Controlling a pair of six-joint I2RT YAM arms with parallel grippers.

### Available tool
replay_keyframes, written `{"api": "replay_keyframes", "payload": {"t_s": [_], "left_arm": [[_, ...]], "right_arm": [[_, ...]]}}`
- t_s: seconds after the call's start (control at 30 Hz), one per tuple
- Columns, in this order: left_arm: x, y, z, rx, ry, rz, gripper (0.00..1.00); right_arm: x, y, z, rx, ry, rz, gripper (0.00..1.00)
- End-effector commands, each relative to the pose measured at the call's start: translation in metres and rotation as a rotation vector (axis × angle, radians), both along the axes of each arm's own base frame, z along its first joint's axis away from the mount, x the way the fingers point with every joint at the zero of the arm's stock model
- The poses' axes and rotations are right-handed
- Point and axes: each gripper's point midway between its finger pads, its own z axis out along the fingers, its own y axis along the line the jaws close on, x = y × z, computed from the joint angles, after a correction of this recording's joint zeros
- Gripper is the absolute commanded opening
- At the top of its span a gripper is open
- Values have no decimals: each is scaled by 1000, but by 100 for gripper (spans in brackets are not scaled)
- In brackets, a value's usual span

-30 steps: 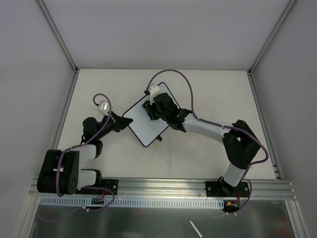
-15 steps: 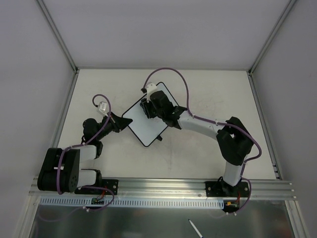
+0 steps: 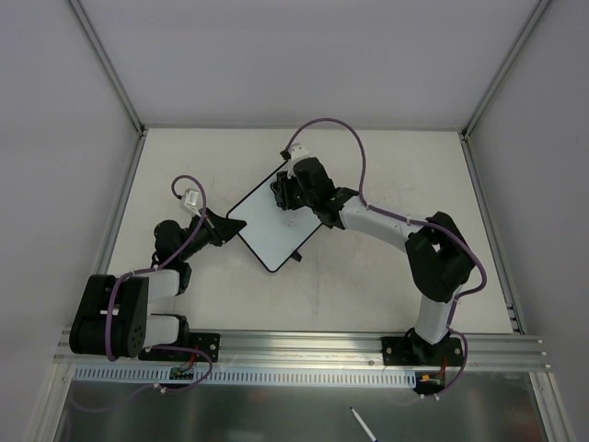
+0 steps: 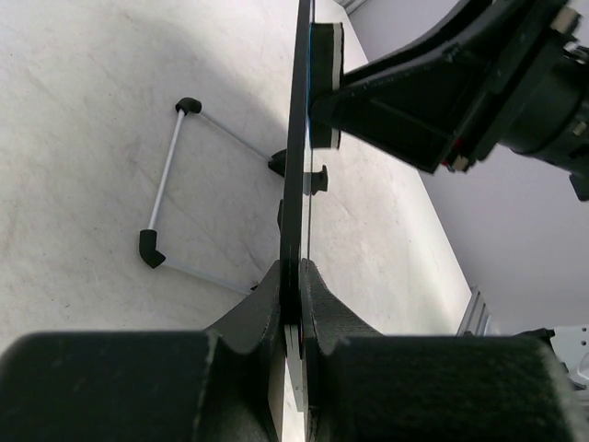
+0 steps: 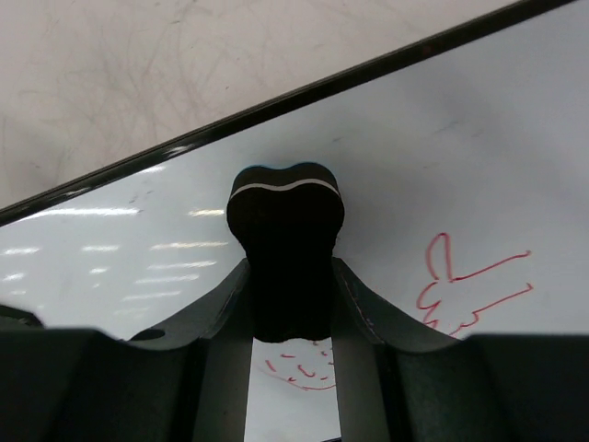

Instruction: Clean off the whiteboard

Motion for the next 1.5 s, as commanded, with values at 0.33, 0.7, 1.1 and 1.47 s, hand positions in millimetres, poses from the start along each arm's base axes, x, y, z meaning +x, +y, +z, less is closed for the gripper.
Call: {"api": "replay_keyframes", "payload": {"t_s": [0.33,0.7,1.1,1.47], "left_arm": [[3,7,-3,79,-86,21,0],[2,7,-1,77,-93,20,0],[2,7,-1,79,-91,20,0],[2,6,-1,75,-92,14,0]], "right_arm": [[46,-89,-51,-23,158,-274,0],[42,-115,-89,16,252,-360,0],[37,-133,-97,54,259,-403,0],[32,-104,-70,43,188,-311,0]]}}
